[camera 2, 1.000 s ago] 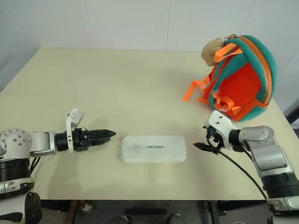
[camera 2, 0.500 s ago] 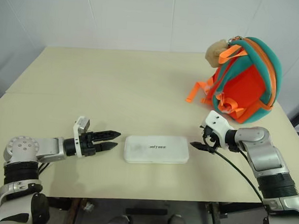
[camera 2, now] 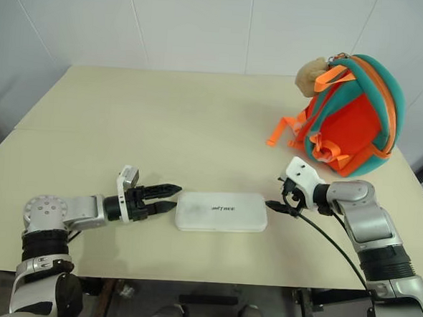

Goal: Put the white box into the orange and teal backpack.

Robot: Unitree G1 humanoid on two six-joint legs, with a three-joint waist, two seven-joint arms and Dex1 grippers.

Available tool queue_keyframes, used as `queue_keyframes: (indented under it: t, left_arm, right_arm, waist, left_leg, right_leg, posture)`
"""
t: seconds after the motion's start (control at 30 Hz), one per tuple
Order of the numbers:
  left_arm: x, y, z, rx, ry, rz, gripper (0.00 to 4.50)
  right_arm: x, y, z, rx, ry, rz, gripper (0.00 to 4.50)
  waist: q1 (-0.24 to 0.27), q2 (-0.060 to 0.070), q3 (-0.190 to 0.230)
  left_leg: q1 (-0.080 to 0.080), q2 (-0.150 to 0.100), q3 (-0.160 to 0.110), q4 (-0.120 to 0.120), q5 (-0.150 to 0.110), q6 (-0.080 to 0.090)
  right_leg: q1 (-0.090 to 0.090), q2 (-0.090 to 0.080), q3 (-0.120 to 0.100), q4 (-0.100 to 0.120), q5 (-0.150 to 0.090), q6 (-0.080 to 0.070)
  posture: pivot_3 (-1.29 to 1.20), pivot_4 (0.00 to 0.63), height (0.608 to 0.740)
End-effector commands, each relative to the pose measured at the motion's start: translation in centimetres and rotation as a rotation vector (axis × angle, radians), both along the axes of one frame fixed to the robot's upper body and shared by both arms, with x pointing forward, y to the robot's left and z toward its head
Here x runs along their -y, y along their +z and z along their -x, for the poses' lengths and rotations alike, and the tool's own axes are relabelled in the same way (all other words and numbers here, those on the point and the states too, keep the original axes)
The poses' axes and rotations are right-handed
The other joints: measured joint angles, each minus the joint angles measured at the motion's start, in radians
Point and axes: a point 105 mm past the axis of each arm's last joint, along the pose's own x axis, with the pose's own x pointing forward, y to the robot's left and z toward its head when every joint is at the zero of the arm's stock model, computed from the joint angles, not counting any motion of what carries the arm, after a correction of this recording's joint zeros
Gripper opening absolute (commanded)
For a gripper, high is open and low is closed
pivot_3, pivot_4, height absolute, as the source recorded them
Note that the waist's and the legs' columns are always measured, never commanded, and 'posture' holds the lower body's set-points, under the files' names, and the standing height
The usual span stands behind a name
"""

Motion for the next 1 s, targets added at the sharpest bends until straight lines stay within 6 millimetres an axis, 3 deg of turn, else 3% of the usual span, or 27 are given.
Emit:
queue_keyframes:
  t: [0.03, 0.6, 0.73, 1.0]
  left_arm:
    - [1.2, -1.9, 0.7, -0.092, -0.061, -0.056, 4.45]
    - [3.5, -1.8, 0.0, -0.051, -0.026, -0.091, 4.45]
    - [2.6, -2.5, 0.7, -0.064, -0.025, -0.118, 4.45]
    - [-1.6, -2.6, 0.9, -0.096, 0.039, -0.146, 4.45]
  right_arm:
    - [-0.4, 1.1, -0.2, 0.055, 0.013, 0.005, 4.50]
    - [-0.7, 1.1, -0.4, 0.070, 0.015, 0.006, 4.50]
    - [-0.5, 1.2, -0.6, 0.075, 0.007, 0.012, 4.50]
    - [-0.5, 1.1, -0.8, 0.075, 0.004, 0.013, 4.50]
  waist:
    - [0.001, 0.000, 0.000]
    - [0.006, 0.000, 0.000]
    - [-0.001, 0.000, 0.000]
    - [-0.020, 0.000, 0.000]
  left_leg:
    - [0.000, 0.000, 0.000, 0.000, 0.000, 0.000]
    - [0.001, 0.000, 0.000, 0.000, 0.001, 0.000]
    - [0.001, 0.000, 0.000, 0.000, 0.002, -0.001]
    - [0.001, 0.001, 0.001, -0.002, 0.002, -0.001]
  right_leg:
    - [0.000, 0.000, 0.000, 0.000, 0.000, 0.000]
    - [0.001, 0.000, 0.000, -0.001, 0.003, 0.000]
    - [0.002, 0.000, 0.000, -0.002, 0.005, 0.000]
    - [0.000, 0.001, 0.001, -0.003, 0.005, 0.000]
  posture:
    - [0.00, 0.150, 0.740]
    - [0.00, 0.150, 0.740]
    - [0.00, 0.150, 0.740]
    - [0.00, 0.150, 0.740]
